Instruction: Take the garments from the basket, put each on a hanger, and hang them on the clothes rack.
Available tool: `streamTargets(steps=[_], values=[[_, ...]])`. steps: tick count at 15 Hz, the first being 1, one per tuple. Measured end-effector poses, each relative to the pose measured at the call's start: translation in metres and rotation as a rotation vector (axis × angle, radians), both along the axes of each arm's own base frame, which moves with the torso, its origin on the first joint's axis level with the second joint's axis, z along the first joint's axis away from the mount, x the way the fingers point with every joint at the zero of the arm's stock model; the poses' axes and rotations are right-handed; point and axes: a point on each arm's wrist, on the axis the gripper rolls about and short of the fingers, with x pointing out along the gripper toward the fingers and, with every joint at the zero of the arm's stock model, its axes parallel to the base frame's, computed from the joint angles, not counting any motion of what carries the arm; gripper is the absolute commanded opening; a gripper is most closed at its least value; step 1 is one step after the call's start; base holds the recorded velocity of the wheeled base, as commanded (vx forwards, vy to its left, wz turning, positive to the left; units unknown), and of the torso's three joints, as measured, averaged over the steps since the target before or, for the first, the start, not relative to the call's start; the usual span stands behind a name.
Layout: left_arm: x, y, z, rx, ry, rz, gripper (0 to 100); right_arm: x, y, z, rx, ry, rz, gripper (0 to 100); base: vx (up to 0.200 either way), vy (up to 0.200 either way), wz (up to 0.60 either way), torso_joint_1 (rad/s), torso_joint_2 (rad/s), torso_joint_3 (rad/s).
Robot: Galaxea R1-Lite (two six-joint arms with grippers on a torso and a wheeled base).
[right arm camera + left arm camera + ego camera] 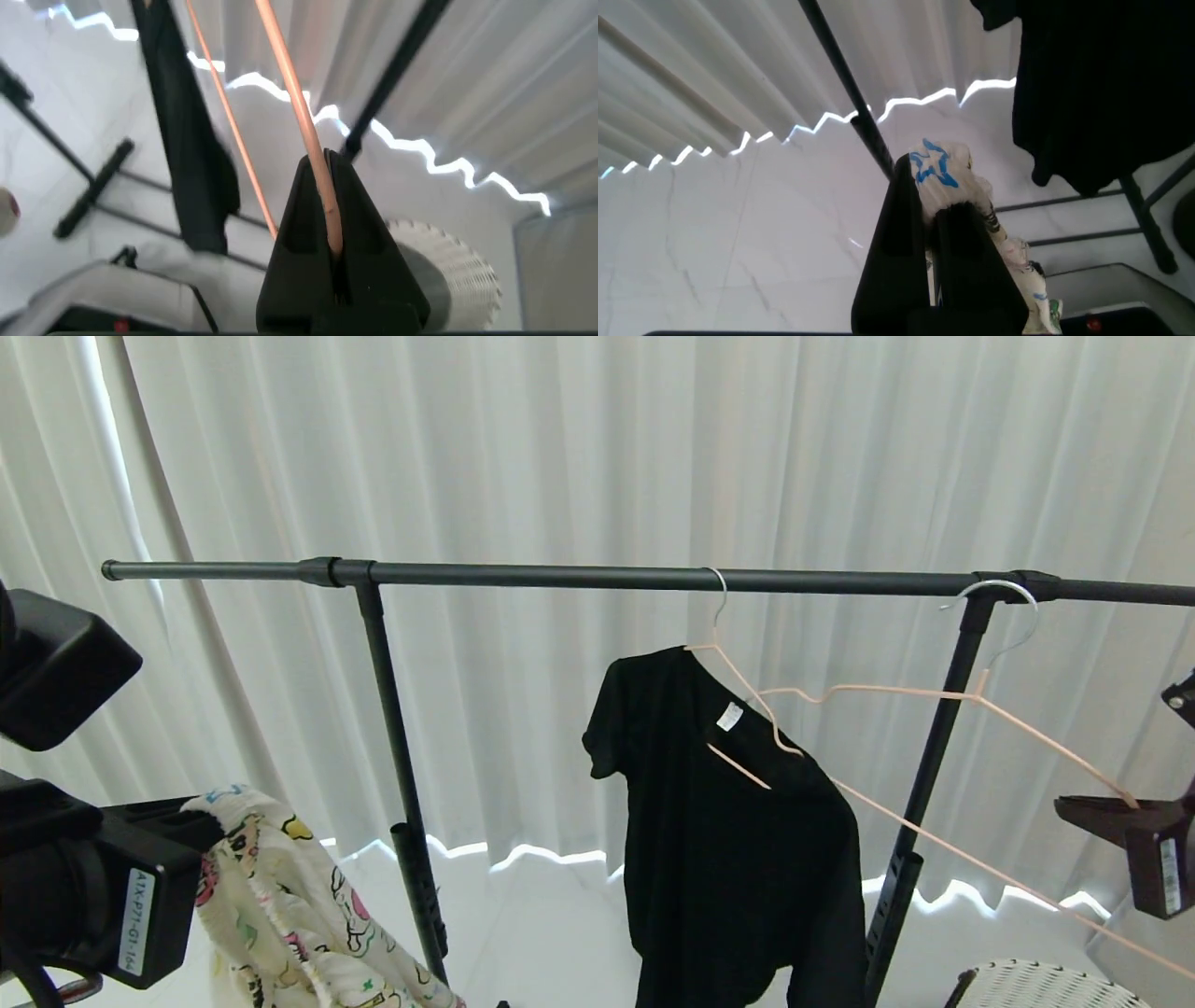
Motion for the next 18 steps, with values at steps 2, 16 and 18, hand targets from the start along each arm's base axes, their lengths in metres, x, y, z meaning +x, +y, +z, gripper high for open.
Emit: streamTargets(steps=[2,16,18], values=[[0.0,0.0,-0.002,0.005,0.005,-0.001,0,-0.012,-0.004,0.002,-0.013,-0.013,0.009,0,-0.2,0.0,0.0,-0.005,0.0,0.0],[0.022,-0.012,-0.015,0.069,0.071,0.07,0,-0.044,0.02,0.013,0.061,-0.089,0.359,0,-0.071,0.0,0.0,0.001,0.0,0.001],[0.046,-0.025,-0.01,-0.003,0.08,0.167,0,-0.049,0.036,0.008,0.079,-0.037,0.476,0,0.0,0.0,0.0,0.0,0.0,0.0]])
